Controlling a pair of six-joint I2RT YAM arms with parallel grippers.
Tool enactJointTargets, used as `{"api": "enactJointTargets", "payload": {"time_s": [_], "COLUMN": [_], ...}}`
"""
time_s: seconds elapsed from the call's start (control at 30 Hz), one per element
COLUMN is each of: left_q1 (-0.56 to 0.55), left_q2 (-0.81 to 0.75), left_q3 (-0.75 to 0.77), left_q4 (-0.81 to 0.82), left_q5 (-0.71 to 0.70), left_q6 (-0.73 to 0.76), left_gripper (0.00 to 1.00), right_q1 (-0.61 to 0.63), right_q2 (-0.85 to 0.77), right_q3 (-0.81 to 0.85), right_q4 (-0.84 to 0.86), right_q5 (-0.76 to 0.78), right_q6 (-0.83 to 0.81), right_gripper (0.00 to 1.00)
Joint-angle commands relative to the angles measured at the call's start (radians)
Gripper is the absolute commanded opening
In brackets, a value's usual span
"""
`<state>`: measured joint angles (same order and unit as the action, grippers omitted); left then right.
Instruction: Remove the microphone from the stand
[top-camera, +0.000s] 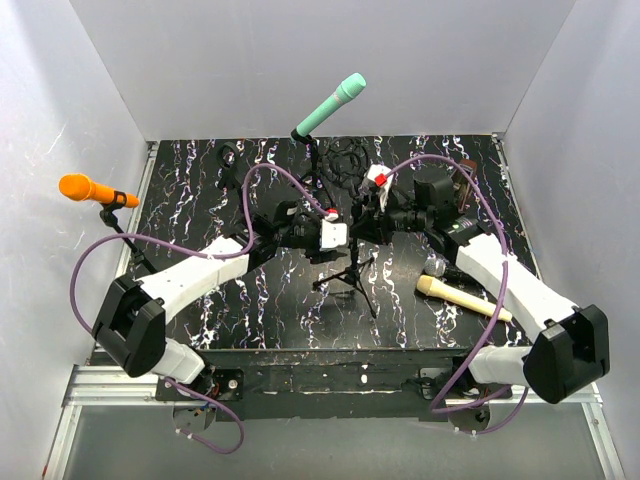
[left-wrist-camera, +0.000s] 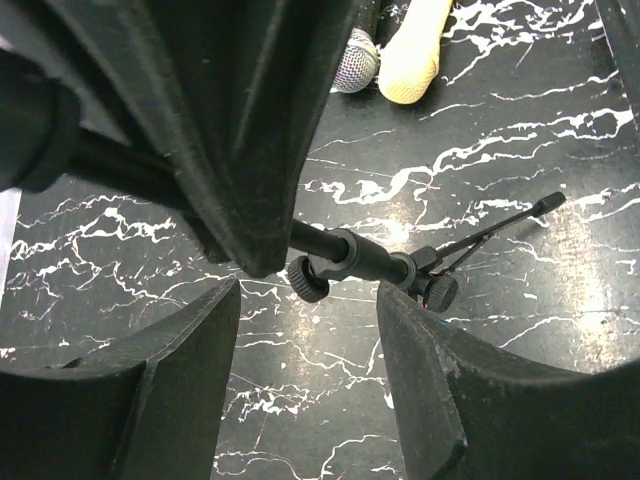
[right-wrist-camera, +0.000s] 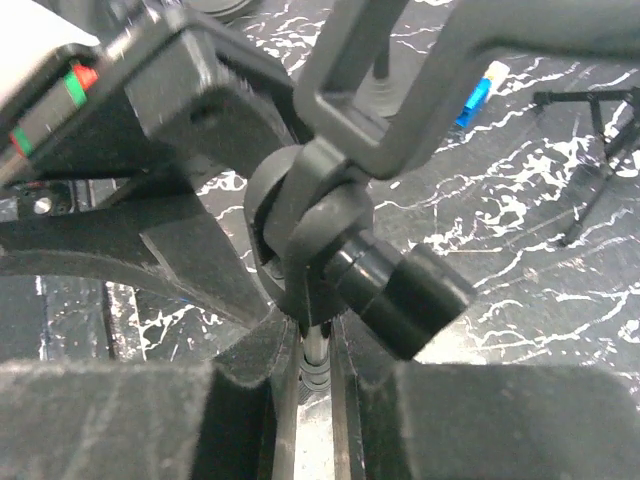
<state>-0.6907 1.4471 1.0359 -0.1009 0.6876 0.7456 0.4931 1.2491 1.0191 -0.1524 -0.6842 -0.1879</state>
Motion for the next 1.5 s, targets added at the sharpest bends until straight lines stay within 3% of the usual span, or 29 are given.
{"api": "enactJointTargets", "payload": {"time_s": [0.0,0.3,0.57,0.8,0.93,1.13,1.37,1.47], "left_q1": [-0.004,-0.004,-0.001,-0.001,-0.001,0.005,0.002,0.002], "left_q2": [0.006,0.048,0.127,0.150,0.127,0.064,-0.005,-0.028], "left_q3": [0.021,0.018,0.093,0.116,0.110,0.078,0.041,0.026], "left_q4": [-0.033,-0.049,-0.172,-0.197,-0.178,-0.113,0.006,-0.011], "left_q5": [0.040,0.050,0.113,0.121,0.087,-0.124,-0.532,-0.568], "left_q6": [0.115,0.225,0.454,0.483,0.439,0.246,-0.162,-0.277], "left_gripper": [0.55,0.50,0.39,0.14,0.00,0.00,0.00,0.00], "right_q1": [0.004,0.004,0.005,0.004,0.002,-0.001,-0.001,0.001], "right_q2": [0.024,0.042,0.032,0.026,0.030,0.090,0.144,0.168], "right_q3": [0.093,0.108,0.093,0.081,0.087,0.177,0.231,0.242], "right_q4": [0.066,0.039,0.030,0.039,0.028,0.019,0.085,0.090], "right_q5": [-0.138,-0.183,-0.184,-0.173,-0.173,-0.179,-0.109,-0.098], "right_q6": [-0.001,-0.004,-0.005,0.002,-0.010,-0.027,0.022,0.045], "right_gripper": [0.01,0.01,0.01,0.01,0.01,0.03,0.08,0.09]}}
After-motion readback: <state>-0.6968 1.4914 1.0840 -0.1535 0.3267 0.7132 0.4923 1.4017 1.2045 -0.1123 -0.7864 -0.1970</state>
